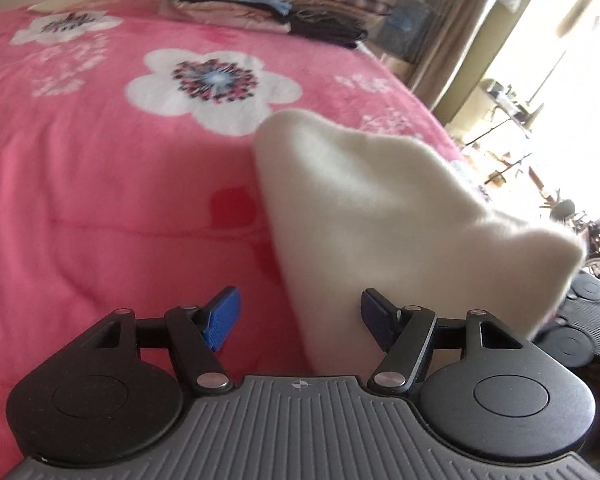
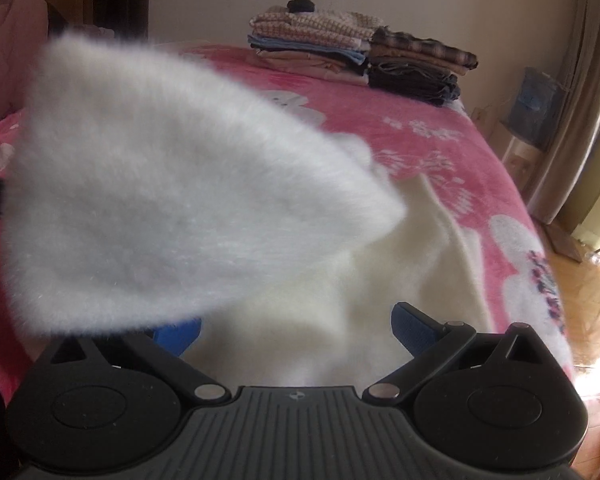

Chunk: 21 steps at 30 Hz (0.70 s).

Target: Fold clothes

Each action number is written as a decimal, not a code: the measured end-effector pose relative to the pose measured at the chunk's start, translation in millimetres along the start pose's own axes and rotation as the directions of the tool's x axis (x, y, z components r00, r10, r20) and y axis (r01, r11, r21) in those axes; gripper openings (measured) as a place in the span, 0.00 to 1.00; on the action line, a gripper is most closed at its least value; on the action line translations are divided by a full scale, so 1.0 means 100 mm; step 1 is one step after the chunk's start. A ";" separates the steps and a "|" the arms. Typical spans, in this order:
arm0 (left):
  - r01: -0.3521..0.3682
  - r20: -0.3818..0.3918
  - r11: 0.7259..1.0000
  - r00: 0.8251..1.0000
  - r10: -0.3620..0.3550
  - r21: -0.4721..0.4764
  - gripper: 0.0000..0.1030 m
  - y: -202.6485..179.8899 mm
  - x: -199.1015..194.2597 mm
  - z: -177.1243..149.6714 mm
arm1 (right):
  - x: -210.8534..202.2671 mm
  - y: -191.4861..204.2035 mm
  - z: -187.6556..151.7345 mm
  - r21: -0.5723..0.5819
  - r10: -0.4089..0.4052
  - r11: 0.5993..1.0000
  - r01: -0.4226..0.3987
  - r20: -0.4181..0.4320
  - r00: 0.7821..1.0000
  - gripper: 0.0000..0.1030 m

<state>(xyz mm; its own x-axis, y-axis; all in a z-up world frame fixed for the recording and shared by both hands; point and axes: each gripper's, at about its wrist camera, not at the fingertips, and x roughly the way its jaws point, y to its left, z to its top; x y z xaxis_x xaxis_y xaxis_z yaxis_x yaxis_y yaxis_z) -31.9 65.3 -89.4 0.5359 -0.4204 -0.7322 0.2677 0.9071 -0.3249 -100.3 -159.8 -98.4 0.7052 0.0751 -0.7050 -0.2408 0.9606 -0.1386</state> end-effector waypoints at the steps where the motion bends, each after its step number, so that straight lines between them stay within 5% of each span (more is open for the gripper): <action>1: 0.003 0.002 1.000 1.000 -0.003 0.013 0.65 -0.03 0.03 0.01 | -0.05 -0.04 -0.03 0.001 -0.009 1.000 0.009 -0.004 1.000 1.00; 4: 0.017 0.009 0.999 1.000 -0.017 0.031 0.65 -0.08 0.09 0.00 | -0.21 -0.34 -0.13 0.053 -0.011 0.999 0.012 -0.024 1.000 1.00; 8: 0.010 0.015 0.997 1.000 -0.011 0.071 0.65 -0.18 0.14 -0.05 | -0.33 -0.93 -0.31 0.293 0.098 0.952 -0.091 -0.008 0.995 1.00; 13: -0.009 0.023 0.993 1.000 0.006 0.117 0.66 -0.27 0.18 -0.07 | -0.48 -1.23 -0.35 0.529 0.263 0.801 -0.279 0.106 0.959 1.00; 21: -0.022 0.027 0.989 0.999 0.018 0.149 0.66 -0.35 0.22 -0.10 | -0.29 -1.29 -0.23 0.643 0.461 0.574 -0.508 0.259 0.849 1.00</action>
